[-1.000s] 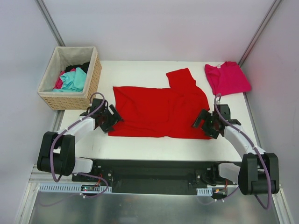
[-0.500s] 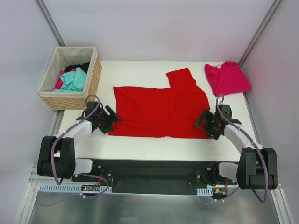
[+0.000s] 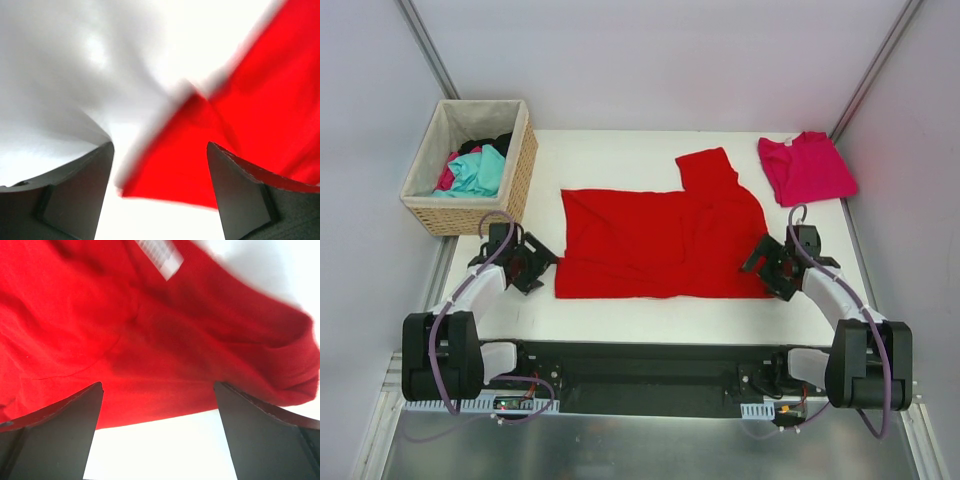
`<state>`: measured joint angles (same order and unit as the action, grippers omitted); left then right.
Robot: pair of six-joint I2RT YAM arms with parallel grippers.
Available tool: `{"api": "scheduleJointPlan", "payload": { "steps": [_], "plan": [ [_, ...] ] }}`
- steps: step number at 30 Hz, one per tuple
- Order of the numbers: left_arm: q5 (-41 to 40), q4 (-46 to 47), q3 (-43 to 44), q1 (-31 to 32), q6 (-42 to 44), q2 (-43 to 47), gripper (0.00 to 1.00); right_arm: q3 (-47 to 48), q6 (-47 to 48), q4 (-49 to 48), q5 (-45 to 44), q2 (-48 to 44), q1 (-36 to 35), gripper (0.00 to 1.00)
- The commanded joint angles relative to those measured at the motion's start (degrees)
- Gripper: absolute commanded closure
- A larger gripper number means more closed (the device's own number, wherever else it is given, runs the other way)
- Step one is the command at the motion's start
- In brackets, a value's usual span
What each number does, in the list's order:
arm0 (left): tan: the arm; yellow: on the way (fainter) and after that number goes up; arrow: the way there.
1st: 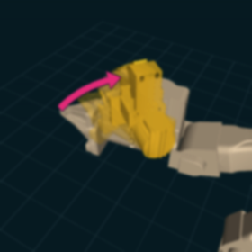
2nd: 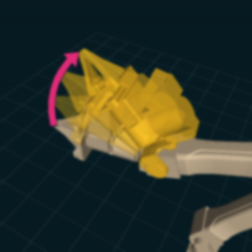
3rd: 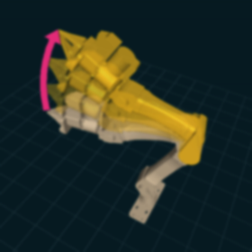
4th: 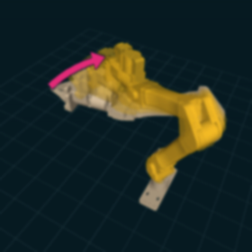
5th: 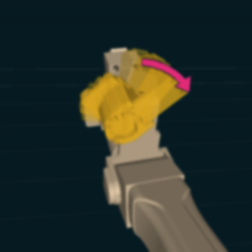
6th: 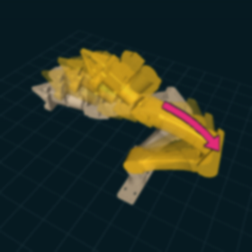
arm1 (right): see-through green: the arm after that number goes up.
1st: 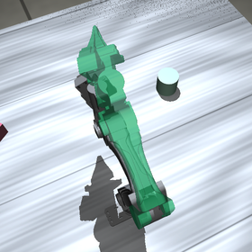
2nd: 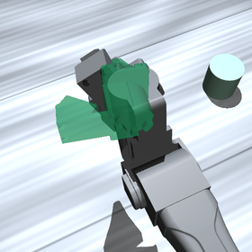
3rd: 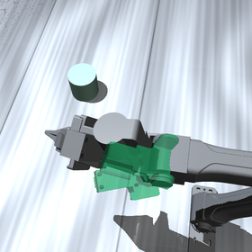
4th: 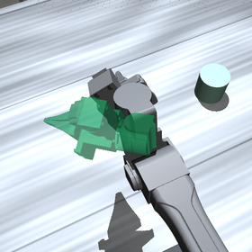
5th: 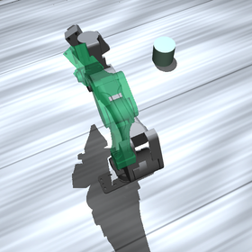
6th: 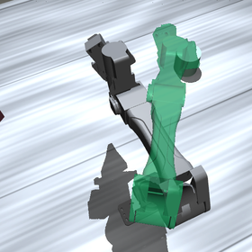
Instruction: Fold and stack the t-shirts
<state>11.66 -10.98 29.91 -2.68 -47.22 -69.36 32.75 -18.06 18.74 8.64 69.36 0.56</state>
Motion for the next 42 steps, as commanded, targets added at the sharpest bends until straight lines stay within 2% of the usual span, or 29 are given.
{"api": "scheduleJointPlan", "payload": {
  "steps": [1,7,11,16,18,26,32,42],
  "plan": [
    [-7.2,-6.1,-1.2,-2.5,1.3,2.5,0.25,-2.0,0.6,6.7,-7.6,-2.1,1.6,0.03],
    [-7.2,-6.8,-0.3,-3.9,1.2,2.2,0.25,-2.4,0.8,8.2,-10.4,-3.9,2.5,0.03],
    [-6.9,-6.7,0.1,-3.9,1.0,3.7,0.25,-1.9,0.8,7.9,-7.7,-5.1,2.6,0.03],
    [-1.5,-4.8,0.7,-3.0,0.8,8.6,0.25,-0.2,1.5,6.9,-3.5,-9.3,1.6,0.03],
    [0.0,-4.4,1.2,-1.1,0.9,9.9,0.25,2.0,2.2,7.9,-4.0,-9.4,-1.5,0.03],
    [2.7,-4.3,5.6,13.8,-0.6,7.7,0.24,8.7,2.2,7.0,-5.8,-6.5,-16.9,0.03],
    [2.8,-2.6,7.0,18.4,-0.7,2.1,0.24,12.7,3.2,4.6,-6.7,-0.6,-21.4,0.03],
    [3.3,3.7,6.0,21.3,-3.5,-5.2,0.25,18.7,5.1,3.1,-10.6,9.4,-21.9,0.03]
  ]
}}
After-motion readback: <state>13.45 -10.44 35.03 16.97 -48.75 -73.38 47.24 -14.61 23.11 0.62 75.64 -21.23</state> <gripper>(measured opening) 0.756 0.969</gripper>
